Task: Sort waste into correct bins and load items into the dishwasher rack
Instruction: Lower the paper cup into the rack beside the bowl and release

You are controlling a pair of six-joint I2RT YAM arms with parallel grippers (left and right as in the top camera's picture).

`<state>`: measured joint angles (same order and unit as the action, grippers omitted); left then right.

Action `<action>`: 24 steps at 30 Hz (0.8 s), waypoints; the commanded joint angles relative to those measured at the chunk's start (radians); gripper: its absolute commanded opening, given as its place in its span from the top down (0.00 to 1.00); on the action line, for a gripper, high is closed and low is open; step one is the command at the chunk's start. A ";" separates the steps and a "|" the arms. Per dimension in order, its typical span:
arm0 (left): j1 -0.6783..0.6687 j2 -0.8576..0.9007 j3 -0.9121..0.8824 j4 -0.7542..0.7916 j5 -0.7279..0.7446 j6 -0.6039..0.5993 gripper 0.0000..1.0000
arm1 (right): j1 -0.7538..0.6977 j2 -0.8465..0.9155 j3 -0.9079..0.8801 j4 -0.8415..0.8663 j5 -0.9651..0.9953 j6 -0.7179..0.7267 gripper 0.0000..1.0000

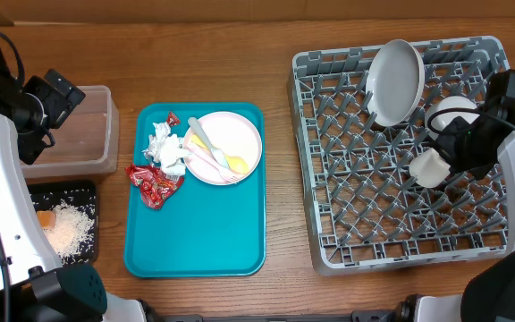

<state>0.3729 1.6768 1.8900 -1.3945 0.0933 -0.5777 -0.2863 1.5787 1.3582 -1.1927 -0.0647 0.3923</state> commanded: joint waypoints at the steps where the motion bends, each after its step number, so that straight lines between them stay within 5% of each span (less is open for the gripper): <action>1: 0.000 0.003 0.014 0.000 0.000 -0.006 0.00 | 0.004 -0.005 -0.030 0.021 -0.008 0.005 0.96; 13: 0.000 0.003 0.014 0.000 0.000 -0.005 0.00 | 0.004 -0.008 -0.055 0.011 -0.027 0.001 0.96; 24: 0.000 0.003 0.014 0.000 0.001 -0.006 0.00 | -0.009 -0.036 0.316 -0.186 0.088 -0.007 0.86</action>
<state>0.3729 1.6768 1.8900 -1.3945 0.0933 -0.5777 -0.2878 1.5757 1.5898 -1.3567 -0.0498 0.3885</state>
